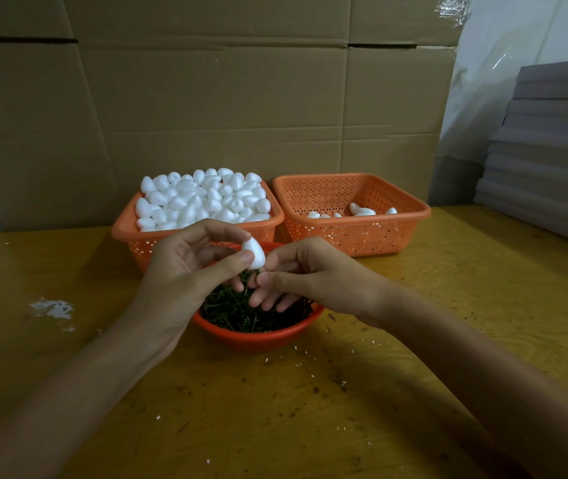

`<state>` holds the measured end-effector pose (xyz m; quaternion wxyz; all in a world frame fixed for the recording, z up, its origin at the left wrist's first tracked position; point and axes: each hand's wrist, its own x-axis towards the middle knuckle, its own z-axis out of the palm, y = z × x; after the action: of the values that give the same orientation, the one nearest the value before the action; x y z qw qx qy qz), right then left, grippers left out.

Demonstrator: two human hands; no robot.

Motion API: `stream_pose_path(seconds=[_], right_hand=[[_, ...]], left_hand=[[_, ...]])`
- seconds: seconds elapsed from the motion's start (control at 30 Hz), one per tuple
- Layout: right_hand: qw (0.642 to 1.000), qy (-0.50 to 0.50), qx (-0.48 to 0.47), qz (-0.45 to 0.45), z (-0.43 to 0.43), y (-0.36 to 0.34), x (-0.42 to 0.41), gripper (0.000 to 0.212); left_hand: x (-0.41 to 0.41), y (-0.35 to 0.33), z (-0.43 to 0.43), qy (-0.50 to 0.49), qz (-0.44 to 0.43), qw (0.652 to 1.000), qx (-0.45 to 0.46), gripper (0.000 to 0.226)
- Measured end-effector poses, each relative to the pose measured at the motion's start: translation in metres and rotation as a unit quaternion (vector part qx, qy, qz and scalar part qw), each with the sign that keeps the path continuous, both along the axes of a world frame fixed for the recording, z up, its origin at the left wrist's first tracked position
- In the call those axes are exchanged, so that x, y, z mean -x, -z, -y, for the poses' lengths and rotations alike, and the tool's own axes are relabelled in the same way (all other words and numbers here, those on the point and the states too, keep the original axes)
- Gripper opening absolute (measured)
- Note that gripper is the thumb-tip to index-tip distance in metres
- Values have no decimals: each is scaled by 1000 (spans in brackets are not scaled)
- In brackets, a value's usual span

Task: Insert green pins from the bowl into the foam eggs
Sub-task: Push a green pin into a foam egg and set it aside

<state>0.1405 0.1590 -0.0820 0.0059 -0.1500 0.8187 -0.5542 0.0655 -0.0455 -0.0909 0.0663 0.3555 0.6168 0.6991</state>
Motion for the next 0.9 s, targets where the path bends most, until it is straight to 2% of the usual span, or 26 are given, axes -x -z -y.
stream_pose_path(seconds=[0.13, 0.33, 0.5, 0.9], right_hand=[[1000, 3, 2, -1, 0, 1, 1, 19], [1000, 8, 10, -7, 1, 2, 2, 20], [999, 17, 29, -8, 1, 5, 3, 16], [999, 32, 1, -13, 0, 5, 3, 20]], left_hand=[[1, 1, 0, 0, 1, 1000, -5, 25], [1, 1, 0, 8, 7, 1000, -15, 48], [2, 1, 1, 7, -2, 1000, 5, 32], [3, 2, 2, 7, -19, 1000, 21, 31]])
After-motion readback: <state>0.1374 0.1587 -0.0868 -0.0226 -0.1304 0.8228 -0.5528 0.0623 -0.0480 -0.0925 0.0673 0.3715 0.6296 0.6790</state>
